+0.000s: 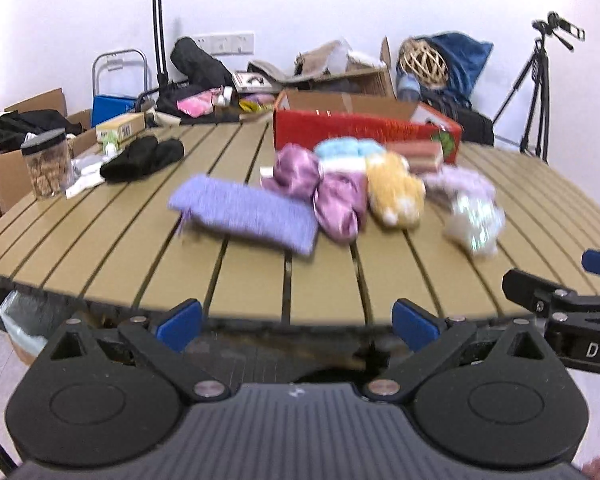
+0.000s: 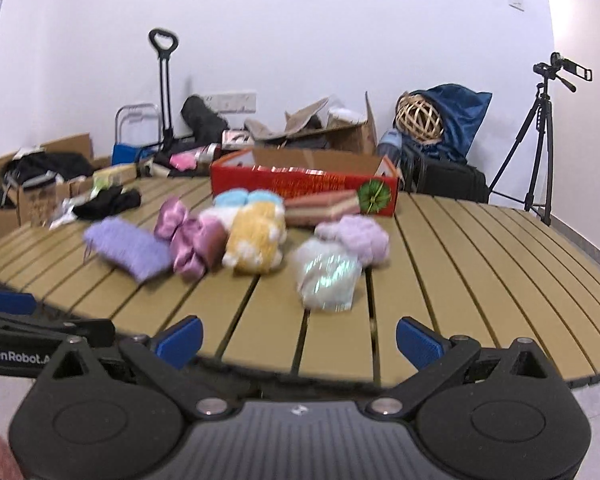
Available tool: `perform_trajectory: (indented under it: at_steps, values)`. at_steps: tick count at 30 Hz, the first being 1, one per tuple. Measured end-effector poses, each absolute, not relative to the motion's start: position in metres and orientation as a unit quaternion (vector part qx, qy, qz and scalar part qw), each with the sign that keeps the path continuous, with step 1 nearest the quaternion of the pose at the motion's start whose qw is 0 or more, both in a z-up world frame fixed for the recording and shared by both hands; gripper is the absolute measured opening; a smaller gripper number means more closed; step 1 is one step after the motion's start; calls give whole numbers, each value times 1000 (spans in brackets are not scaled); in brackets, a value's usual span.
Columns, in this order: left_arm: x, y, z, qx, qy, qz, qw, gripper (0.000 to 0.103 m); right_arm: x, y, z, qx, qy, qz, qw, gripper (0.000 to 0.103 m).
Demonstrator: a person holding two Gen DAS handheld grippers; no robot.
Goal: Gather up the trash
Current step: 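Grasp the sparkly plastic bag with the right tool while the left tool grasps the purple pouch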
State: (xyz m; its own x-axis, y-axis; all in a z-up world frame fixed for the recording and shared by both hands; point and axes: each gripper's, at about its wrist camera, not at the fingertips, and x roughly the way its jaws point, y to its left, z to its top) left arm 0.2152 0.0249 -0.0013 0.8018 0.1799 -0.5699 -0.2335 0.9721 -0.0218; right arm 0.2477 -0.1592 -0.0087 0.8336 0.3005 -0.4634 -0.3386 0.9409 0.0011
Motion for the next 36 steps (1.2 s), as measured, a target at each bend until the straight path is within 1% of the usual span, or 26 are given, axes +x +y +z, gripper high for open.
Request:
perform_trajectory:
  at_steps: [5,9,13,17,25,26,27,28,30,31,33,36]
  values:
    - [242,34,14,-60,277,131,950,103,285,-158,-4,-11,231,162,959,103]
    - [261,41,24,-65,259,152,952,103,314,-155,-6,-7,222,150,964,103]
    - [277,46,23,-74,258,162,950,103,337,-152,-12,4,230,151,961,103]
    - [287,53,13,-72,262,169,947,103,343,-146,-25,-13,234,150,961,103]
    - [290,73,-3,-72,274,171,944,103,347,-135,-37,-26,222,150,963,92]
    - [290,74,-5,-71,277,168,943,103,347,-133,-38,-29,221,151,963,89]
    - [290,75,-6,-72,280,164,943,103,347,-131,-39,-33,221,151,963,82]
    - [291,76,-7,-73,281,160,943,103,347,-128,-41,-38,221,151,963,79]
    - [291,78,-8,-74,282,152,945,103,347,-125,-43,-45,222,149,963,68]
    - [291,79,-8,-74,282,149,945,103,348,-124,-44,-48,223,148,962,64]
    - [291,80,-9,-71,282,148,945,103,349,-124,-46,-47,224,143,963,49]
    - [290,81,-9,-69,283,148,945,103,347,-127,-45,-38,224,145,963,40]
